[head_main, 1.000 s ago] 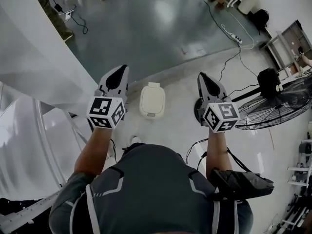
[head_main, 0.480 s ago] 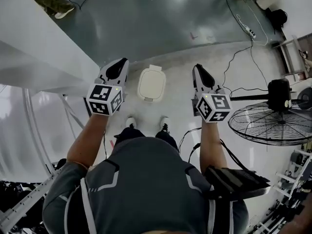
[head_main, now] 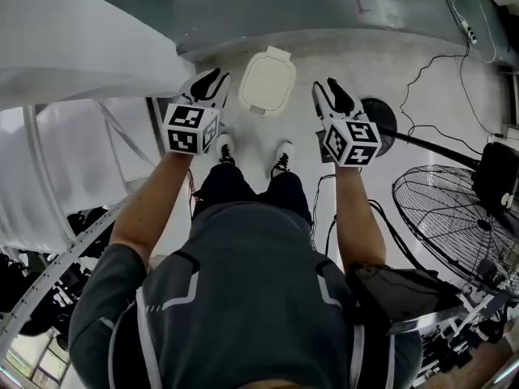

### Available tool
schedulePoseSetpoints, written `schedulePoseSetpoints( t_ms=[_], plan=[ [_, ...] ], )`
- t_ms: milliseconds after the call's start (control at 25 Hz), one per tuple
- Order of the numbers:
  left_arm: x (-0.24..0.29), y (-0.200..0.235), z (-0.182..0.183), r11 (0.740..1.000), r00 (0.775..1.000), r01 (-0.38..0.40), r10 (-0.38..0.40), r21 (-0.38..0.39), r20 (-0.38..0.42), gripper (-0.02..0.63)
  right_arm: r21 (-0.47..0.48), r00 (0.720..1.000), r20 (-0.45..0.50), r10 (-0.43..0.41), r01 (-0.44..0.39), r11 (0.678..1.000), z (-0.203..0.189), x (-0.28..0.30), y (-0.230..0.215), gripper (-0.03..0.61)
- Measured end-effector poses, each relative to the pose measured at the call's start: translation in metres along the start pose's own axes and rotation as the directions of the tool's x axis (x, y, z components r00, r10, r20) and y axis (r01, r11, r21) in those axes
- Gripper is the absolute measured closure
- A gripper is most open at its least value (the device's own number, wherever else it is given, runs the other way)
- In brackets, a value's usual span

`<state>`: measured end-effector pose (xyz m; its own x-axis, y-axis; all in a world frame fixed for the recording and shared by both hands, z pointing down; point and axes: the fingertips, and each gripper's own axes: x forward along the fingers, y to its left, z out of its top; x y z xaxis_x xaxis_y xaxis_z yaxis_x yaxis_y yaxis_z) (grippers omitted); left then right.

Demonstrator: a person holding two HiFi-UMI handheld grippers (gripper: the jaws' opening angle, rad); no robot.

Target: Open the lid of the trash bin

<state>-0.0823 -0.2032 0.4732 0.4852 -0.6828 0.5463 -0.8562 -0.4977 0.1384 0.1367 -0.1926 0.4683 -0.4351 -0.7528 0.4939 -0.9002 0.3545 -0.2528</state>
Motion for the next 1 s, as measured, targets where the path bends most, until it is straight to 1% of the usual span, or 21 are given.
schedulePoseSetpoints(
  t_ms=[40, 160, 240, 320, 440, 520, 600, 640, 680, 720, 880, 1000],
  plan=[
    [0.006, 0.0, -0.012, 1.0, 1.0, 0.009, -0.009, -0.003, -0.026, 0.503, 0.009, 1.0, -0.014, 0.001, -0.001, 1.0, -0.01, 0.007, -0.002, 0.407],
    [0.023, 0.0, -0.049, 1.0, 0.996, 0.018, -0.019, -0.014, -0.086, 0.502, 0.027, 0.998, -0.055, -0.002, 0.004, 1.0, -0.044, 0.028, -0.005, 0.407],
    [0.032, -0.001, -0.078, 1.0, 0.99, 0.022, -0.024, -0.02, -0.136, 0.502, 0.033, 0.995, -0.099, -0.002, 0.005, 0.999, -0.071, 0.039, -0.003, 0.407],
    [0.045, -0.008, -0.102, 0.999, 0.982, 0.047, -0.049, -0.011, -0.184, 0.502, 0.045, 0.99, -0.139, -0.002, 0.008, 0.999, -0.097, 0.052, -0.001, 0.399],
    [0.066, -0.02, -0.131, 0.995, 0.97, 0.099, -0.096, 0.004, -0.223, 0.502, 0.072, 0.983, -0.184, -0.012, 0.025, 0.997, -0.134, 0.071, 0.003, 0.397],
    [0.079, -0.018, -0.154, 0.995, 0.964, 0.101, -0.102, -0.017, -0.246, 0.502, 0.079, 0.975, -0.221, -0.011, 0.029, 0.996, -0.16, 0.084, 0.007, 0.397],
    [0.09, -0.011, -0.177, 0.996, 0.96, 0.078, -0.085, -0.037, -0.266, 0.513, 0.092, 0.964, -0.264, 0.003, 0.022, 0.996, -0.185, 0.096, 0.014, 0.399],
    [0.094, -0.007, -0.19, 0.997, 0.958, 0.066, -0.075, -0.044, -0.277, 0.545, 0.101, 0.959, -0.284, 0.015, 0.015, 0.995, -0.197, 0.1, 0.019, 0.41],
    [0.097, -0.005, -0.203, 0.997, 0.954, 0.059, -0.071, -0.051, -0.29, 0.56, 0.113, 0.954, -0.299, 0.027, 0.007, 0.994, -0.208, 0.103, 0.023, 0.457],
    [0.1, -0.005, -0.215, 0.997, 0.95, 0.058, -0.074, -0.059, -0.303, 0.568, 0.124, 0.95, -0.309, 0.038, 0.001, 0.992, -0.218, 0.107, 0.026, 0.476],
    [0.116, -0.007, -0.256, 0.993, 0.936, 0.075, -0.102, -0.093, -0.338, 0.578, 0.147, 0.94, -0.338, 0.053, -0.003, 0.989, -0.256, 0.129, 0.03, 0.479],
    [0.132, -0.012, -0.282, 0.991, 0.924, 0.093, -0.12, -0.092, -0.363, 0.578, 0.161, 0.935, -0.35, 0.048, 0.01, 0.987, -0.282, 0.144, 0.026, 0.488]
  ],
)
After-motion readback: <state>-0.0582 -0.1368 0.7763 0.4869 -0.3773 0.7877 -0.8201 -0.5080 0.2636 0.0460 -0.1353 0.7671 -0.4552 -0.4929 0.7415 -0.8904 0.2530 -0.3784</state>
